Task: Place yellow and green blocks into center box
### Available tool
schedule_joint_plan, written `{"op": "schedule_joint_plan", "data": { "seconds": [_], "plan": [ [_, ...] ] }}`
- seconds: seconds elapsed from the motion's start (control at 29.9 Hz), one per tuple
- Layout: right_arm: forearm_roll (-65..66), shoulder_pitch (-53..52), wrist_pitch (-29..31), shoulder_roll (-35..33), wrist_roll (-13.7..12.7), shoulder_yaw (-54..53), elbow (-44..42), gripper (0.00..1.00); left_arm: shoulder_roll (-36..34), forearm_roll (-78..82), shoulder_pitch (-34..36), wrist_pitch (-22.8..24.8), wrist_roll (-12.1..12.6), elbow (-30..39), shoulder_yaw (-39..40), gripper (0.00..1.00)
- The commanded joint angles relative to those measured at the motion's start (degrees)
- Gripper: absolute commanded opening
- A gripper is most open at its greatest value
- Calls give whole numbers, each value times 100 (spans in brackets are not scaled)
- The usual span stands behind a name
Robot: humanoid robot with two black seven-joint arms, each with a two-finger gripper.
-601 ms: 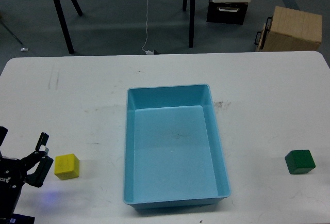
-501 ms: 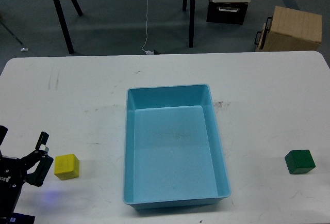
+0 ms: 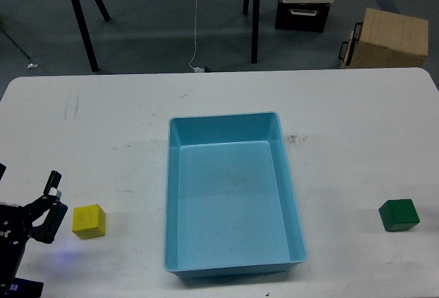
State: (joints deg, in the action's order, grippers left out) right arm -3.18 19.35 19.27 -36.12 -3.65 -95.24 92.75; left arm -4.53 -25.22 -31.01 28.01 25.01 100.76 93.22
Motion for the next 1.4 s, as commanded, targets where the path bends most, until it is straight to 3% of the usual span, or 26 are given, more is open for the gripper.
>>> {"op": "schedule_joint_plan", "data": {
  "seconds": [0.0, 0.07, 0.2, 0.37, 0.5, 0.6, 0.83, 1.37],
  "plan": [
    [623, -606, -3, -1499, -591, 461, -108, 100, 5, 0, 112, -1, 4, -4, -14, 100],
    [1316, -1211, 50, -2325, -908, 952, -117, 100, 5, 0, 130, -1, 13, -13, -14, 100],
    [2864, -2819, 164, -3295, -1146, 2497, -108, 100, 14, 8, 183, -1, 22, -21, -32, 100],
    [4902, -5419, 832, -3332, -1331, 5545, -117, 100, 31, 69, 191, -1, 30, -65, -40, 100],
    [6160, -7064, 873, -3287, -1331, 7709, -82, 100, 58, 315, 200, -1, 13, -83, -189, 100],
    [6750, -7778, 873, -3191, -1331, 8765, 14, 100, 66, 334, 200, -1, 4, -92, -356, 100],
    [7182, -7737, 873, -2602, -1349, 9479, 138, 100, 84, 342, 253, -1, -5, -127, -410, 100],
    [7639, -6910, 873, -2593, -1428, 9542, 243, 100, 84, 342, 271, -1, -5, -259, -418, 100]
  ]
}}
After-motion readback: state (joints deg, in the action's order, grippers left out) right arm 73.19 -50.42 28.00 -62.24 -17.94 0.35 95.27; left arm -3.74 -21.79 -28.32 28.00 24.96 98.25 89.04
